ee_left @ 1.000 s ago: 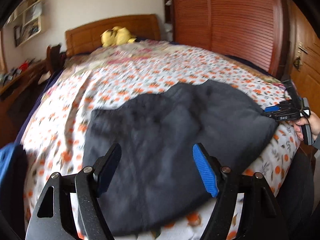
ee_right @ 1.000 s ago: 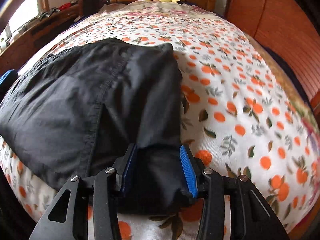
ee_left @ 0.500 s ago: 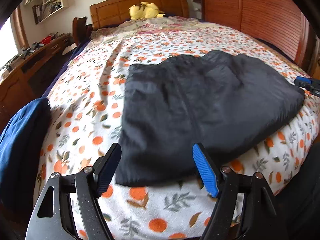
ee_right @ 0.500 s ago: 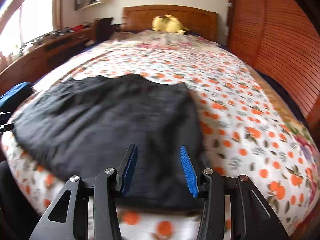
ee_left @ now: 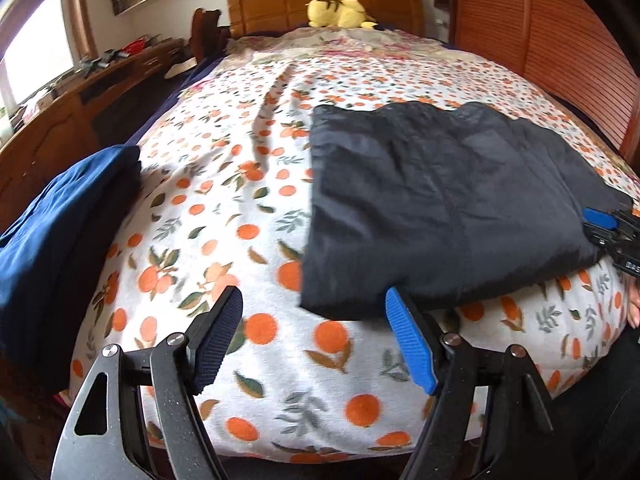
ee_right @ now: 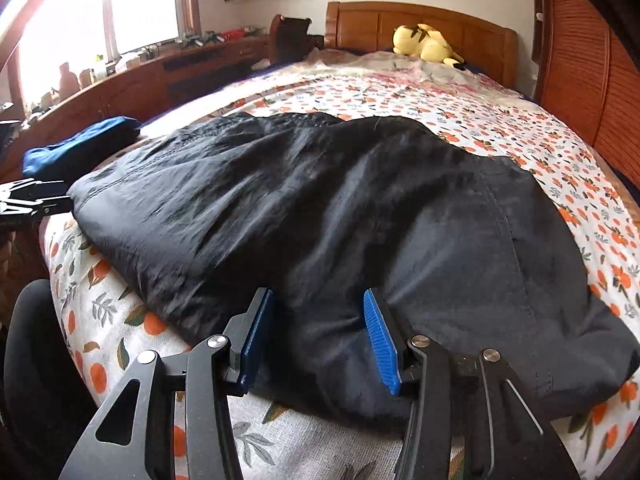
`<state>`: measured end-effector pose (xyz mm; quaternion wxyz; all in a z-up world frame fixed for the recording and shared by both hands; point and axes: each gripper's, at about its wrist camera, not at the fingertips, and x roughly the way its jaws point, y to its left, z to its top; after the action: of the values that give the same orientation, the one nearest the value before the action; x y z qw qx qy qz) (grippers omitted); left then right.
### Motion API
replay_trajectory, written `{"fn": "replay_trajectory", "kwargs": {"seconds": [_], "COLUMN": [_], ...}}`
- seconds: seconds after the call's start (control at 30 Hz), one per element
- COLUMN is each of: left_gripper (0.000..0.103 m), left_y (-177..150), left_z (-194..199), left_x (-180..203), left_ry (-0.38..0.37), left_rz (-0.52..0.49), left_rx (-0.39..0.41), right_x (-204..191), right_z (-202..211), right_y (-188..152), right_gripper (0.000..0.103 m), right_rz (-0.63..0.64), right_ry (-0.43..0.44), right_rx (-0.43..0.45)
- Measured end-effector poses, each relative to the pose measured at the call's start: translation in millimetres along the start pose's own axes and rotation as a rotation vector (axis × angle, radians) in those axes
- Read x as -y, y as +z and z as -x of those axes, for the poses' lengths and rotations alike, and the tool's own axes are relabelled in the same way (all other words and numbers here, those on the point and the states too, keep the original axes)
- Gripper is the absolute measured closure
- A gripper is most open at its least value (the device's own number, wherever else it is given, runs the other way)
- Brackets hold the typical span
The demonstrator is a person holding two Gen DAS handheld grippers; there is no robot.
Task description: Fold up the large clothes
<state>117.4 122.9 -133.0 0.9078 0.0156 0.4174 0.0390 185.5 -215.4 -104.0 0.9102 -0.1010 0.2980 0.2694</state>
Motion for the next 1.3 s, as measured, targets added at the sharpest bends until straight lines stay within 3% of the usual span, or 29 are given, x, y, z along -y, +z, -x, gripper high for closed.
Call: {"fn": "replay_trajectory", "kwargs": {"seconds": [0.17, 0.27, 0.43, 0.7, 0.83, 0.87, 0.9, 0.93, 1.03, 1.3], "left_gripper": [0.029, 0.039, 0.044, 0.048, 0.061, 0.073, 0.087, 0.093, 0.096, 0.097], "left_y": [0, 0, -2, 0, 1, 2, 4, 9, 30, 110], "left_z": [-3, -7, -18, -19, -24, -24, -22, -17, 5, 62], "left_x": [-14, -19, -25, -18, -15, -15, -13, -7, 18, 95], "left_ry": [-0.050, -0.070, -0.129, -0.178, -0.206, -0.211, -0.219, -0.195, -0.117, -0.145], "left_rz": [0.073, 0.114, 0.194, 0.234, 0.241, 0.248, 0.244, 0.216, 0.087, -0.100], "left_rx": [-0.008, -0.018, -0.050, -0.055, -0.075, -0.077, -0.071, -0.062, -0.004, 0.137], "right_x": [6, 12, 16, 16, 19, 19, 20, 20, 20, 27], "right_z": [-2, -12, -11, -12, -12, -12, -12, -12, -12, -3], "right_y": [-5, -6, -12, -17, -18, -19, -20, -20, -22, -20], "right_gripper": [0.054, 0.054, 0.054, 0.054, 0.054, 0.054, 0.054, 0.054, 0.054, 0.054], "right_rz": [0.004, 0.013, 0.000, 0.001, -0.010, -0.009, -0.008, -0.007, -0.009, -0.031], "right_ry": [-0.003, -0.015, 0.001, 0.003, 0.018, 0.018, 0.018, 0.018, 0.019, 0.058], "right_rx": [0.016, 0.028, 0.049, 0.070, 0.082, 0.086, 0.090, 0.093, 0.100, 0.081]}}
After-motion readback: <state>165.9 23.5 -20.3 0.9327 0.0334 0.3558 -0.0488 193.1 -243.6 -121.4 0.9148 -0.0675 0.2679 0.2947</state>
